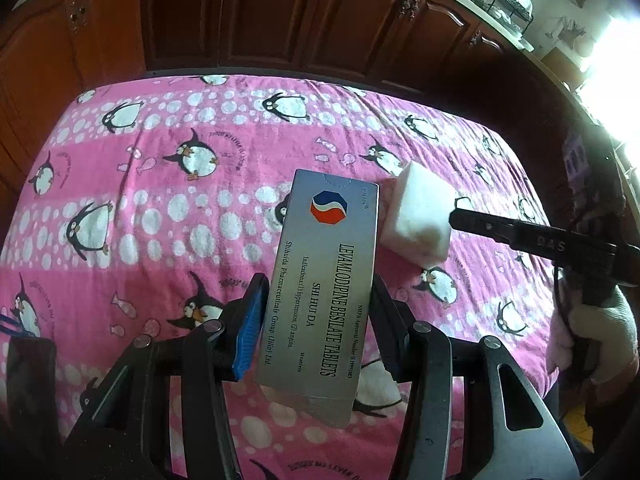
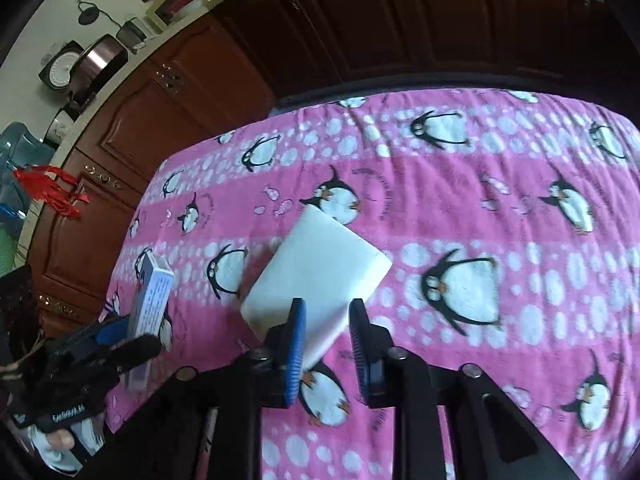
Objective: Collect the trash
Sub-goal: 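Carry the tablet box and white sponge over the white bucket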
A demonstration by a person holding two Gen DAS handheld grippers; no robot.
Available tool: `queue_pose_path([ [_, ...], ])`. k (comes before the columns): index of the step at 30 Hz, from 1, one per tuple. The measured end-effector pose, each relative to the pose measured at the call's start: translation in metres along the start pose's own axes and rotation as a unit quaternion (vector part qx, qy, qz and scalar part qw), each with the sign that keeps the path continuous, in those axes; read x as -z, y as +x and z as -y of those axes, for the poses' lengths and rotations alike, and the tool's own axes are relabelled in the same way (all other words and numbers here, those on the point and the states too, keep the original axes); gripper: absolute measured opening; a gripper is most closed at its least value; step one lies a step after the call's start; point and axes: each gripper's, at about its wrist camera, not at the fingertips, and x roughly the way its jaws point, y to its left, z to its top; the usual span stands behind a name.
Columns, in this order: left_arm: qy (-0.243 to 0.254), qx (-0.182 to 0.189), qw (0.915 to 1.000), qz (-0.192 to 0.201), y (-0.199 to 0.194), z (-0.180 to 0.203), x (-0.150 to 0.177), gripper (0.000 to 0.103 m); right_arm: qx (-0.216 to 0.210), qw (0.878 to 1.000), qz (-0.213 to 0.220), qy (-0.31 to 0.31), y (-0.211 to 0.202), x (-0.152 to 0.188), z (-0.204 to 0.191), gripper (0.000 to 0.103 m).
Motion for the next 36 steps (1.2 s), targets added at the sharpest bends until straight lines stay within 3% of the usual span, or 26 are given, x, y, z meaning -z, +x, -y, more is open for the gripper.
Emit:
queue_pose_path([
  [3,0.004,0.0,1.0,0.002,0.001,0.005,-0.002,0.048,-0.021,0.999,-0.019,0.027,0.003,0.002,0.005,0.024],
  [4,0.004,0.0,1.0,0.003,0.001,0.006,-0.001,0.048,-0.023,0.998,-0.024,0.048,0.006,0.003,0.006,0.045],
  [6,0.006,0.0,1.0,0.005,-0.002,0.006,0.0,0.048,-0.037,0.996,-0.019,0.085,0.008,0.002,0.01,0.066],
  [11,-0.001,-0.008,0.9999,0.01,-0.008,-0.005,0.002,0.048,-0.009,0.995,-0.011,0.102,0.021,-0.014,-0.007,0.068],
  [17,-0.024,-0.016,0.9995,0.015,-0.01,-0.017,0.005,0.048,0.06,0.993,-0.018,0.096,0.048,-0.026,-0.028,0.088],
  [20,-0.023,-0.016,0.9995,0.013,-0.007,-0.015,0.007,0.048,0.093,0.993,-0.028,0.069,0.062,-0.026,-0.033,0.088],
  [22,-0.02,-0.016,0.9996,0.014,-0.008,-0.012,0.008,0.048,0.108,0.993,-0.025,0.041,0.058,-0.022,-0.034,0.073],
  [29,-0.013,-0.005,0.9998,0.016,-0.007,0.002,0.005,0.048,0.038,0.999,-0.012,0.004,0.002,-0.007,-0.022,0.07],
  [36,0.016,0.007,0.9997,0.015,-0.003,0.045,-0.003,0.048,0.038,0.999,0.03,-0.008,-0.059,0.021,0.003,0.07],
])
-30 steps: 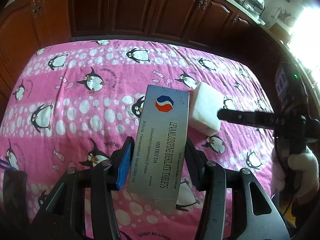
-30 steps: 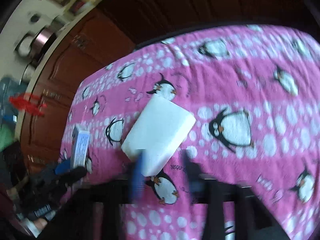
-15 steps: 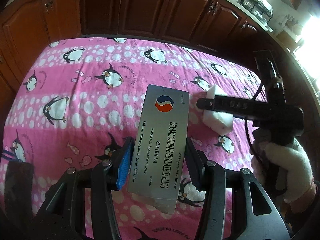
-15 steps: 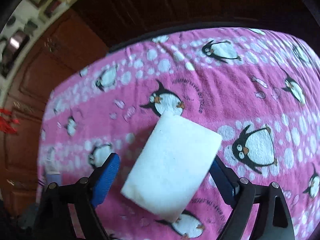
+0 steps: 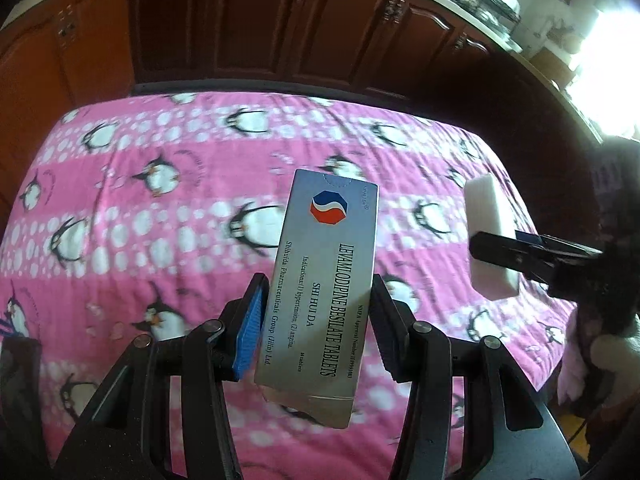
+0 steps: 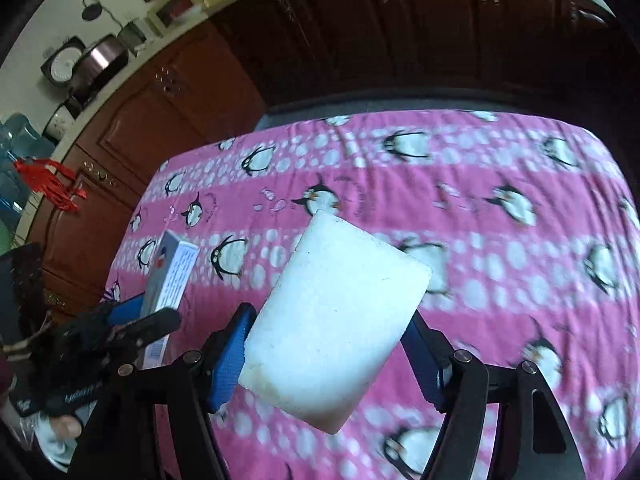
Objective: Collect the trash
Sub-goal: 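Carry the tablet box and white sponge over the white bucket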
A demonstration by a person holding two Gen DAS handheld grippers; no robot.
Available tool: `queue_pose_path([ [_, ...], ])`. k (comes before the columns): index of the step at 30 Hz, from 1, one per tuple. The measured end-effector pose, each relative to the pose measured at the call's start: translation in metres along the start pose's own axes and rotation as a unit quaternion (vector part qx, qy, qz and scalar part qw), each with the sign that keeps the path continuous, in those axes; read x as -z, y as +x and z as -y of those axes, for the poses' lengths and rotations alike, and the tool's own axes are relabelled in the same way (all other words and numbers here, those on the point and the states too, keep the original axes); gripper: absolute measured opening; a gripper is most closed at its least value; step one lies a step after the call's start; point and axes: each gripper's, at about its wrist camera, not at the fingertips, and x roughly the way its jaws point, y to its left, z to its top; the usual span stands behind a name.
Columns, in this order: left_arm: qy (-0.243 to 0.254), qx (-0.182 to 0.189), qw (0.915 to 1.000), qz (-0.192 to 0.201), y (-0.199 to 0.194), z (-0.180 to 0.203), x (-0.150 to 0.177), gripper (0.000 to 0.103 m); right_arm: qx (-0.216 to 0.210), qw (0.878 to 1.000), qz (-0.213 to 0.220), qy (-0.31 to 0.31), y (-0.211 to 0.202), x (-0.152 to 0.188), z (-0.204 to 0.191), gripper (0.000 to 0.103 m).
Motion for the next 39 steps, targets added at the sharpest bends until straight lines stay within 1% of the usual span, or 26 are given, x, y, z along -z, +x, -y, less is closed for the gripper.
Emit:
queue_pose_path([
  [3,0.02,0.005,0.9998,-0.003,0.005,0.026,-0.004,0.048,0.011,1.0,0.012,0.014,-0.018,0.007,0.022,0.07],
  [6,0.043,0.011,0.999,-0.007,0.011,0.053,-0.008,0.048,0.013,0.999,0.021,0.036,-0.035,0.017,0.046,0.07],
  [11,0.081,0.024,0.9963,-0.011,0.021,0.1,-0.014,0.048,0.025,0.997,0.043,0.066,-0.071,0.036,0.089,0.07],
  [18,0.137,0.046,0.9894,-0.018,0.034,0.169,-0.016,0.048,0.04,0.99,0.075,0.115,-0.112,0.06,0.141,0.071],
  [23,0.176,0.064,0.9821,-0.024,0.045,0.219,-0.016,0.048,0.053,0.982,0.099,0.152,-0.147,0.079,0.181,0.071],
  [29,0.214,0.09,0.9721,-0.032,0.056,0.274,-0.015,0.048,0.079,0.968,0.129,0.202,-0.188,0.102,0.235,0.071],
  [34,0.242,0.113,0.9627,-0.045,0.068,0.319,-0.015,0.048,0.112,0.948,0.151,0.257,-0.216,0.127,0.288,0.071],
  [37,0.254,0.128,0.9571,-0.054,0.075,0.344,-0.015,0.048,0.123,0.935,0.151,0.296,-0.223,0.144,0.322,0.071],
  [39,0.258,0.137,0.9543,-0.062,0.082,0.359,-0.015,0.048,0.128,0.93,0.144,0.313,-0.222,0.151,0.337,0.072],
])
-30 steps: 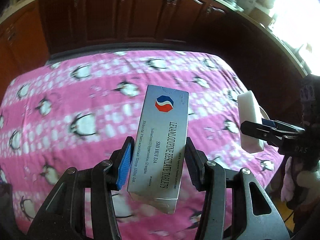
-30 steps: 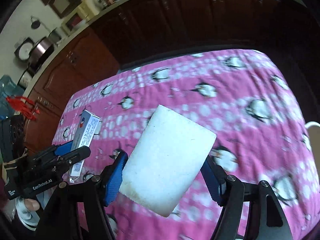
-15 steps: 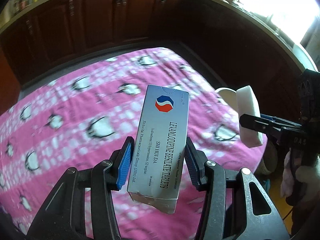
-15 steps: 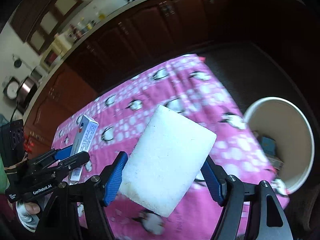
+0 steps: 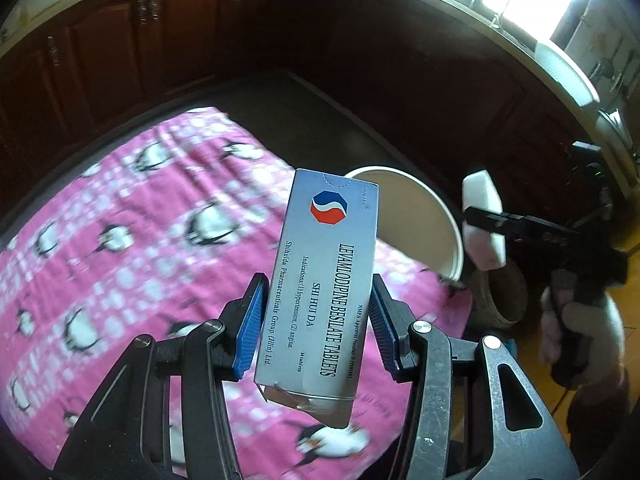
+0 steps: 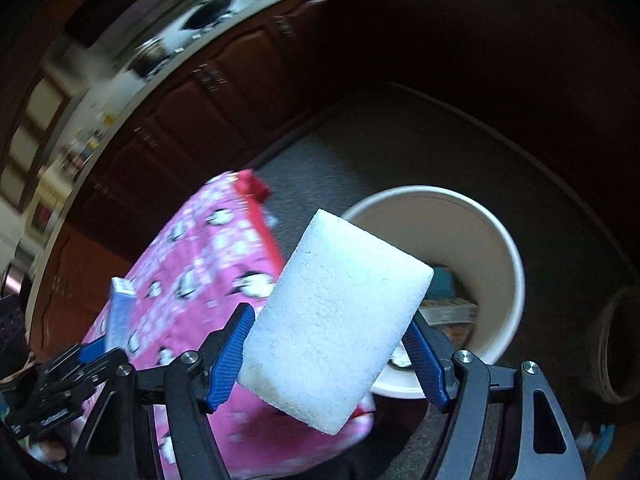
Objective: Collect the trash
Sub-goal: 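Carry the tablet box and white sponge over the white bucket, then open both tools to drop the tablet box and sponge into the bucket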
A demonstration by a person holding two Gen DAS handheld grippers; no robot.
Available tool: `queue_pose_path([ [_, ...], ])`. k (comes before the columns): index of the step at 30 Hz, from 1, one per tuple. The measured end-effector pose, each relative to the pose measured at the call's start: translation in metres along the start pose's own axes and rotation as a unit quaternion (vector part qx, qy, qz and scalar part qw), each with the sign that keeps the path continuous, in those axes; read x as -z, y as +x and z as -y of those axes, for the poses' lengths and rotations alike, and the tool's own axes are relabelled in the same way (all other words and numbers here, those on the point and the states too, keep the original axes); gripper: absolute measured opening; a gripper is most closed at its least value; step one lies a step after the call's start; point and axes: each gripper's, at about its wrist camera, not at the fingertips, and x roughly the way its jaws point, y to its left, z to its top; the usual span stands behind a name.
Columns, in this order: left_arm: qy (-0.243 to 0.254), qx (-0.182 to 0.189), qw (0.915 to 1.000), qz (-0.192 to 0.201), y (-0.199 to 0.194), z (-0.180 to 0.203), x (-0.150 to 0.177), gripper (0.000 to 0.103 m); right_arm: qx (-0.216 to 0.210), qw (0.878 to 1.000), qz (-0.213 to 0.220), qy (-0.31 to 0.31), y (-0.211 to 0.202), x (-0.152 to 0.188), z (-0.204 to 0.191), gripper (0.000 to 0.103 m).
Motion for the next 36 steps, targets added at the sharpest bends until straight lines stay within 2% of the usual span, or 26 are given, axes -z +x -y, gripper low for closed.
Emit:
queue_pose_path([
  [10,0.016,0.038,0.9986,-0.034,0.05,0.043,-0.032,0.048,0.011,0.998,-0.036,0.051,0.029,0.001,0.055,0.072],
  [29,0.023,0.045,0.997,-0.058,0.104,0.074,-0.056,0.048,0.02,0.996,-0.051,0.069,0.055,-0.008,0.075,0.073],
  [36,0.003,0.064,0.9962,-0.059,0.116,0.076,-0.059,0.048,0.015,0.995,-0.053,0.086,0.062,-0.012,0.082,0.077],
])
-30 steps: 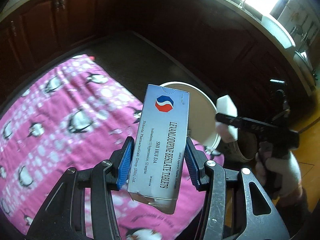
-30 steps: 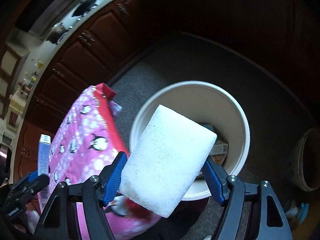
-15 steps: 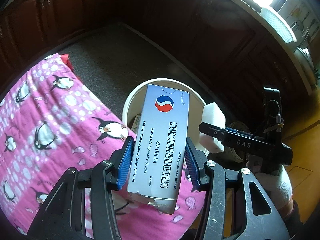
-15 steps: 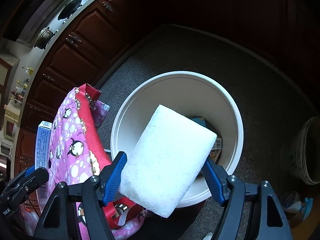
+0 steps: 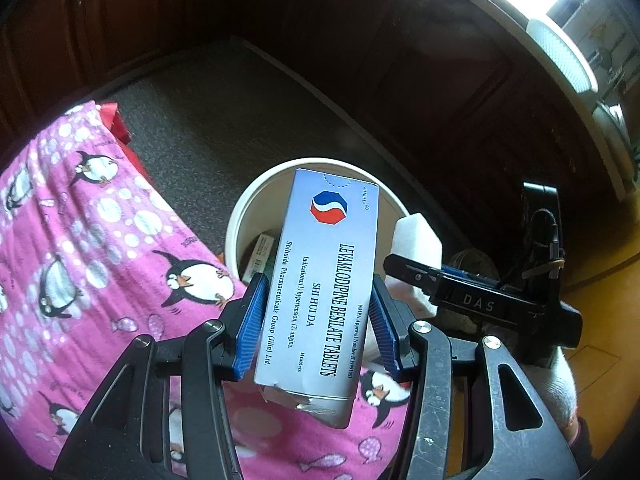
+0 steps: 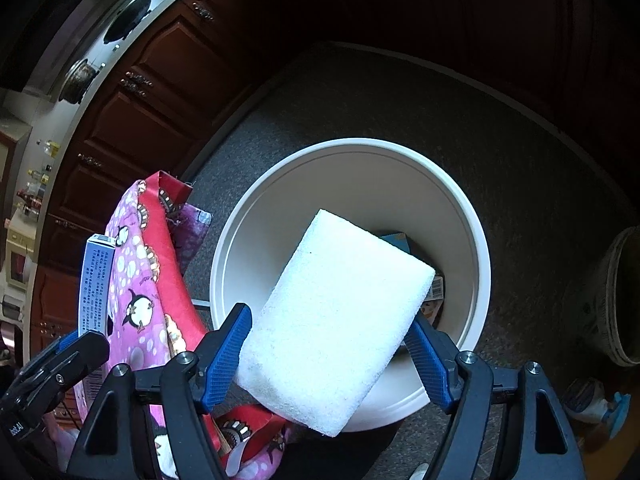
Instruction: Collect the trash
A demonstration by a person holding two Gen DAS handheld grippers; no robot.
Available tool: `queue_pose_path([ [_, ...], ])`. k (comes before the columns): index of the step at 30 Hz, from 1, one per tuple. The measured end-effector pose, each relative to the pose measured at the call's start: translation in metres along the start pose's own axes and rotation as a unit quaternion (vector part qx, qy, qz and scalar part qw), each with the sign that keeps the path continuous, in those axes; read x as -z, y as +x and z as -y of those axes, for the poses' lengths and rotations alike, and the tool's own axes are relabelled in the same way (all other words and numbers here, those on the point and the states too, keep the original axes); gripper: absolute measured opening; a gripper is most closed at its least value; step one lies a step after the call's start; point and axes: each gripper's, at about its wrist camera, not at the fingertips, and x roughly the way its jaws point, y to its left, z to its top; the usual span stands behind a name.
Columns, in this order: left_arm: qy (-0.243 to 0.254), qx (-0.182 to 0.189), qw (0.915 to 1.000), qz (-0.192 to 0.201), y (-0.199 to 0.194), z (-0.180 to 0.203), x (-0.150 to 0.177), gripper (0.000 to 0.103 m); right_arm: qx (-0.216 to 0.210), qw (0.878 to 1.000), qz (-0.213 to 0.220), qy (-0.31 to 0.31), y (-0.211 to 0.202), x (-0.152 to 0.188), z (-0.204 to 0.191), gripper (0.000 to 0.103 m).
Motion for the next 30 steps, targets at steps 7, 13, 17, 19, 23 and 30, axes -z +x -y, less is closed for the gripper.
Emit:
queue_pose_path([
  [7,-0.016,0.031,0.9994,-0.001,0.008,-0.002,0.004,0.068,-0.007,1.0,0.007,0.003,-0.001,0.003,0.003,0.089],
  [13,-0.019,0.026,0.9995,0.004,0.001,-0.008,0.007,0.069,-0.015,1.0,0.014,0.006,-0.012,0.014,0.003,0.089],
  [17,-0.013,0.005,0.9995,0.028,-0.013,-0.007,0.016,0.069,-0.011,0.999,0.029,-0.013,-0.024,0.023,-0.007,0.089],
  [19,-0.011,-0.009,0.9991,0.041,-0.022,-0.007,0.021,0.069,-0.005,0.999,0.045,-0.028,-0.032,0.029,-0.017,0.089],
  [23,-0.019,-0.025,0.9972,0.068,-0.045,-0.012,0.033,0.069,-0.002,0.995,0.081,-0.054,-0.05,0.04,-0.035,0.089],
  [30,-0.021,-0.068,0.9917,0.107,-0.081,-0.017,0.05,0.069,0.017,0.985,0.15,-0.079,-0.084,0.059,-0.062,0.089],
])
